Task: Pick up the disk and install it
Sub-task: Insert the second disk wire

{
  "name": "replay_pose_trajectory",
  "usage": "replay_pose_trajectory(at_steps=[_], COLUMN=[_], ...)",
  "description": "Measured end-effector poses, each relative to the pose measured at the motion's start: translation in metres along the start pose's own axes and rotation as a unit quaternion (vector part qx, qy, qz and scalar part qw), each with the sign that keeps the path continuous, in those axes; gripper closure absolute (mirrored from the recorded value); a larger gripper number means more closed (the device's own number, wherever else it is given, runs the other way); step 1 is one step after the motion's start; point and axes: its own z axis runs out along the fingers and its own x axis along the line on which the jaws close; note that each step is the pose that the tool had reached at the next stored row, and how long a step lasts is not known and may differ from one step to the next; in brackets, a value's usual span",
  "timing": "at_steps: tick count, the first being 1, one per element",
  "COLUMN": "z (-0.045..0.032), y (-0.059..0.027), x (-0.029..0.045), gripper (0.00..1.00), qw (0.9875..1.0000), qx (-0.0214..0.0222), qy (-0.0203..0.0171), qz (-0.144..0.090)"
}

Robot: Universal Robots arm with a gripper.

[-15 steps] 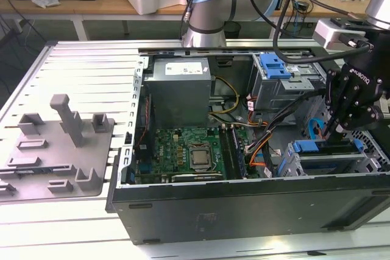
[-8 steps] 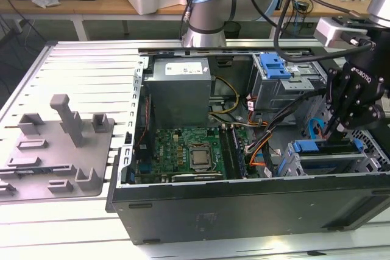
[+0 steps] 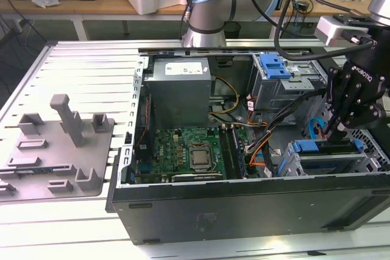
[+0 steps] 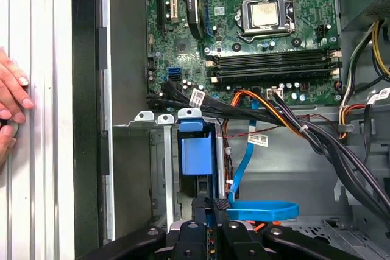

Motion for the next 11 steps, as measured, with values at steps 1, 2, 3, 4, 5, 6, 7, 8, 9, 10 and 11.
replay_pose_trajectory(at_steps=[1,2,3,4,5,6,7,8,9,10,11], z=[0.0004,0.0006,0.0008,0.0011,0.0013,0.0016,0.0019,0.0023,0.0024,0.0025,0.0028], y=[0.0,0.0,0.0,0.0,-0.0001,-0.0001,-0.0001,-0.0001,-0.0001,-0.0002,-0.0002], x=[-0.0001,-0.0002,-0.0003,-0.0005,-0.0006,-0.0007,-0.0009,-0.001,-0.0011,-0.0012,-0.0013], gripper=[0.84,0.84,0.84,0.84,0.84,0.84,0.84,0.84,0.84,0.84,0.84], qw=[1.0,1.0,1.0,1.0,1.0,1.0,1.0,1.0,1.0,1.0,1.0], qx=[0.0,0.0,0.0,0.0,0.0,0.0,0.0,0.0,0.0,0.0,0.0], qy=[-0.0001,-0.0001,-0.0001,-0.0001,-0.0001,-0.0001,-0.0001,-0.0001,-0.0001,-0.0001,-0.0001], qz=[0.0,0.0,0.0,0.0,0.0,0.0,0.0,0.0,0.0,0.0,0.0])
